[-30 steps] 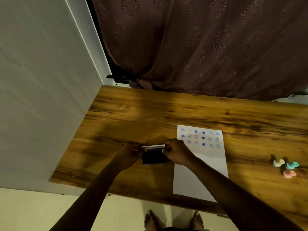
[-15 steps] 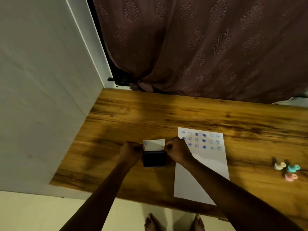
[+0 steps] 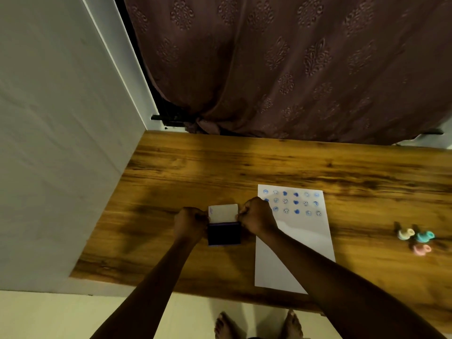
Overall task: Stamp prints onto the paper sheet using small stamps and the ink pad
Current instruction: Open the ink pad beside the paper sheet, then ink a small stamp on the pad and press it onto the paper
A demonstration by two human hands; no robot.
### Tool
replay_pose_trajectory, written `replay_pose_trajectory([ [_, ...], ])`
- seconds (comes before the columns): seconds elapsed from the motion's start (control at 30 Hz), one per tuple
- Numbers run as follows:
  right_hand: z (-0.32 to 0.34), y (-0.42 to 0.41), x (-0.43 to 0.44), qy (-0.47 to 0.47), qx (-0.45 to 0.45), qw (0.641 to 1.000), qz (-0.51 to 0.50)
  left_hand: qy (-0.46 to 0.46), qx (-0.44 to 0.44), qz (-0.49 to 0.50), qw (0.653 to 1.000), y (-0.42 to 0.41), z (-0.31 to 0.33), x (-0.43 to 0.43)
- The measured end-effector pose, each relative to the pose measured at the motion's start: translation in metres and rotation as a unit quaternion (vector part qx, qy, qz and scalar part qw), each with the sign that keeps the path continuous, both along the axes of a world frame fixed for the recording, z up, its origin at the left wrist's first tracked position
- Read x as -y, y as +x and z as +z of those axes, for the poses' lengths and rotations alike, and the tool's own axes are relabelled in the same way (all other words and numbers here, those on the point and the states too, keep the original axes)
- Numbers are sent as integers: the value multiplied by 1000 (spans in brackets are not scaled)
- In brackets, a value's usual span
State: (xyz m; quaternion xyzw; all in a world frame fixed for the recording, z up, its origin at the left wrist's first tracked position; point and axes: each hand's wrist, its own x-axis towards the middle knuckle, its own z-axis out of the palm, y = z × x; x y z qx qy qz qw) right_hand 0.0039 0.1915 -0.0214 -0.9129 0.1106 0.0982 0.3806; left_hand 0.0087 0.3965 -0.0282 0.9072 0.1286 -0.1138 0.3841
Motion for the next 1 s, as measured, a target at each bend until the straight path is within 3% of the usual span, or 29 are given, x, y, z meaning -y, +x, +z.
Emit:
replay_pose_trajectory([
  [0.13, 2, 0, 2, 15, -11, 1000, -6, 2, -10, -1, 1000, -2, 2, 2],
  [0.33, 21, -6, 19, 23, 15, 1000, -1, 71, 77, -30, 994, -6, 19, 13],
  [0.53, 51, -26, 66, 48, 73, 996, 0, -9, 121, -79, 989, -19, 41, 64],
  [0.73, 67, -54, 128, 111, 91, 987, -71, -47, 123, -132, 983, -31, 47, 140],
  [1.0, 77, -98, 228, 23, 109, 986, -126, -94, 102, -215, 967, -47, 40, 242],
])
